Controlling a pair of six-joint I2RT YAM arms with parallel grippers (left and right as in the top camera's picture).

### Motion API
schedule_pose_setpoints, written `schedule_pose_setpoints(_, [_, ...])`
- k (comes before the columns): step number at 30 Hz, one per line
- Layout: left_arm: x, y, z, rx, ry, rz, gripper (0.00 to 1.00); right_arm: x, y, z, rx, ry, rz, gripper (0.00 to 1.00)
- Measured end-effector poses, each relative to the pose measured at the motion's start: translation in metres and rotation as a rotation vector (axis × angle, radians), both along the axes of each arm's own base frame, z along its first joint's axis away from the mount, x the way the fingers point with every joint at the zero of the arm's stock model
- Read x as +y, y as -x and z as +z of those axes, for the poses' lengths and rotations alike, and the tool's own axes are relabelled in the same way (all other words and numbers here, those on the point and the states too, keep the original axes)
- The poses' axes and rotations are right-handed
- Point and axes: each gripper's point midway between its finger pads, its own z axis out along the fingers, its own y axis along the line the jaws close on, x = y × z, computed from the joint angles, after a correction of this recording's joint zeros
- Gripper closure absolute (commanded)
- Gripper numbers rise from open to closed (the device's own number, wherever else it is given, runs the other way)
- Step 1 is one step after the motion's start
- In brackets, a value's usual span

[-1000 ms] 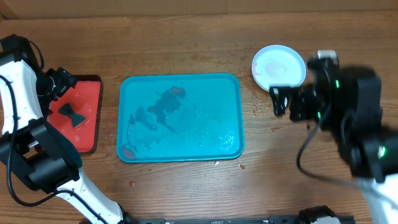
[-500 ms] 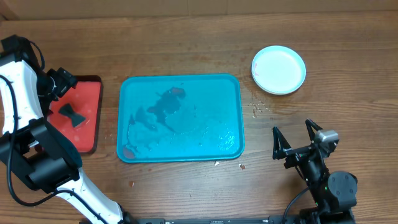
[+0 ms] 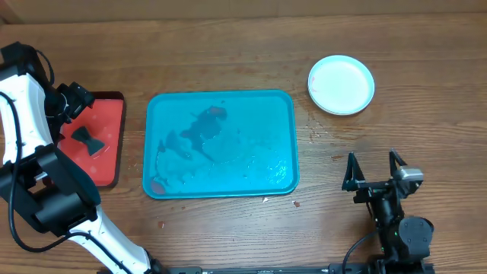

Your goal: Clean dirty plates on tray and stack at the side

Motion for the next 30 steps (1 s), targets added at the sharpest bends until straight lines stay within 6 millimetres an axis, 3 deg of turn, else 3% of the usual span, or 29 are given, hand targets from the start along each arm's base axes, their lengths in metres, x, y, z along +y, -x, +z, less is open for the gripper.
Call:
schedule_pose_setpoints(26, [0.0,0.0,0.0,0.002,0.001,0.0,0.0,-0.002,0.0,0.0,-0.003,0.012,-0.011,0.0])
schedule_pose_setpoints(30, [-0.009,0.016,-0.002,0.066,0.035,-0.003,0.0,-0.002,0.0,0.0,-0.003,0.012,-0.011,0.0])
